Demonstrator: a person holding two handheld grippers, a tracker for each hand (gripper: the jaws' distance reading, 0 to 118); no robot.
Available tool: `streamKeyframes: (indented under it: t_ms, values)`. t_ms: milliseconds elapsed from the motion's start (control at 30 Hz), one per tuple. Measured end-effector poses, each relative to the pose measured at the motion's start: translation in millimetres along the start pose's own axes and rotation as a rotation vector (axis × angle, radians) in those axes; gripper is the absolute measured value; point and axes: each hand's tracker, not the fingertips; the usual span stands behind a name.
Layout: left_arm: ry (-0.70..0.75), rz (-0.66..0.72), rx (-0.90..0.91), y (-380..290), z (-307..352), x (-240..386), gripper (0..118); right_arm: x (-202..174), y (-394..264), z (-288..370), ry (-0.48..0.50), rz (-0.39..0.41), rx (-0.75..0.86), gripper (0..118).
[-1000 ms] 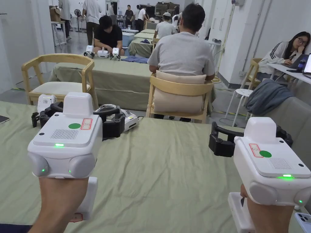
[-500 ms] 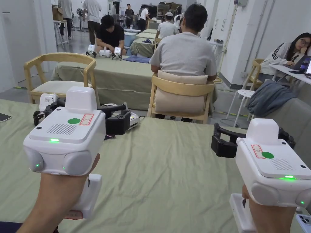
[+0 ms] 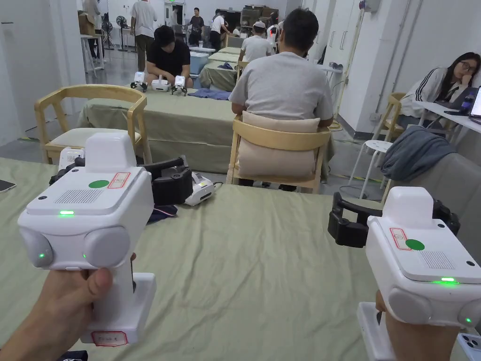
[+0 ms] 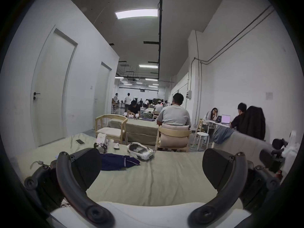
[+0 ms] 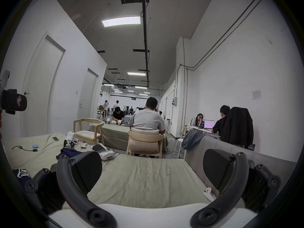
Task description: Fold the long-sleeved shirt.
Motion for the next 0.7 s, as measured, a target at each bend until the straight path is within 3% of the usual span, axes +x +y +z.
streamKeyframes:
  t_ms: [100, 300, 400, 700]
  values:
    - [0.061, -0.098, 0.018, -4, 2, 7, 111, -1, 0, 1, 0.005, 0.002, 0.001, 118]
    - [0.048, -0.071, -0.002, -12, 0, 1, 111, 0, 0, 0, 0.012, -0.005, 0.001, 118]
    - [0.112, -0.172, 0.022, -17, 0, 7, 111, 0, 0, 0, 0.014, -0.007, 0.0, 118]
    - [0.104, -0.117, 0.011, -13, 1, 3, 111, -3, 3, 3, 0.026, -0.002, 0.007, 118]
